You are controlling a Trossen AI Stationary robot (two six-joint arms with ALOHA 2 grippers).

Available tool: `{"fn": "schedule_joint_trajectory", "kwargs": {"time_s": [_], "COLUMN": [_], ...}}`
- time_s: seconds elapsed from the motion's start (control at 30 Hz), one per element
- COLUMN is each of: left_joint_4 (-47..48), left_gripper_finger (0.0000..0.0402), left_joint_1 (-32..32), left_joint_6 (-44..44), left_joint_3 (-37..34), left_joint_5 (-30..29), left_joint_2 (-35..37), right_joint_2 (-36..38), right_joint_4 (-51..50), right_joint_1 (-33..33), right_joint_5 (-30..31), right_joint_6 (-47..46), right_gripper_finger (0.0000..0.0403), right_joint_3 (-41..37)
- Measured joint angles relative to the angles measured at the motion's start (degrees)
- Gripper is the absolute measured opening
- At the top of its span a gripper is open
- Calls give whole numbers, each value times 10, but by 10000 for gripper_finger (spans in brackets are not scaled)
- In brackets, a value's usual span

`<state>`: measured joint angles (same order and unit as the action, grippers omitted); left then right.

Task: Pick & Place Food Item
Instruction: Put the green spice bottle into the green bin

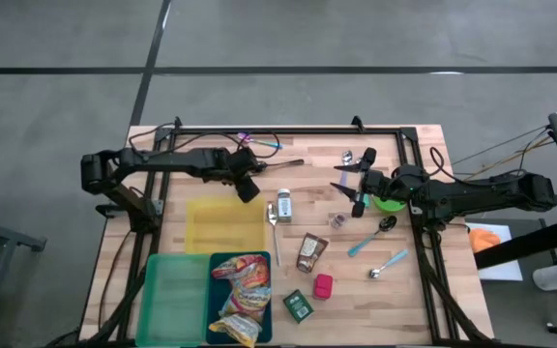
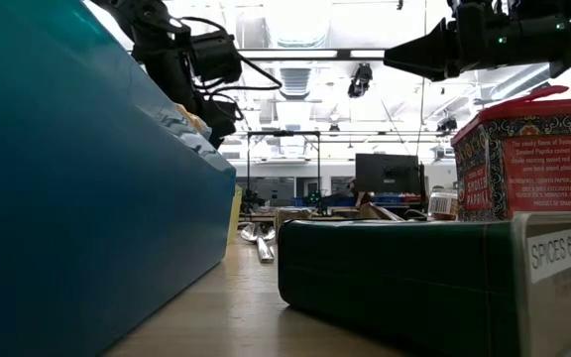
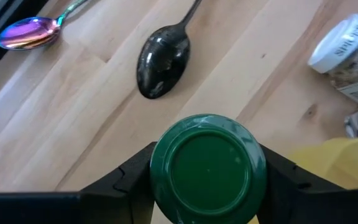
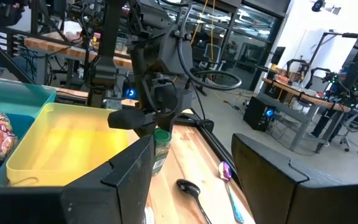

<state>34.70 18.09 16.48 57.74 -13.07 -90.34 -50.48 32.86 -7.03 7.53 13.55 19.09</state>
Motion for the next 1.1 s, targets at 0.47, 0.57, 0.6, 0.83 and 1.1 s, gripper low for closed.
{"fn": "schedule_joint_trajectory", "kwargs": {"time_s": [0.47, 0.57, 0.6, 0.83, 1.1], "left_joint_4": [-11, 2, 8, 64, 188], "left_gripper_finger": [196, 196, 196, 196, 196], "left_joint_1": [-6, -13, -16, -54, -126], "left_joint_6": [16, 33, 40, 112, 250], "left_joint_3": [0, 0, 0, 0, 1], "left_joint_5": [18, 22, 22, -21, -53], "left_joint_2": [68, 95, 105, 167, 226], "right_joint_2": [0, 0, 0, 0, 0], "right_joint_4": [0, 0, 0, 0, 0], "right_joint_1": [0, 0, 0, 0, 0], "right_joint_5": [0, 0, 0, 0, 0], "right_joint_6": [0, 0, 0, 0, 0], "right_gripper_finger": [215, 215, 215, 215, 215], "right_joint_3": [0, 0, 0, 0, 0]}}
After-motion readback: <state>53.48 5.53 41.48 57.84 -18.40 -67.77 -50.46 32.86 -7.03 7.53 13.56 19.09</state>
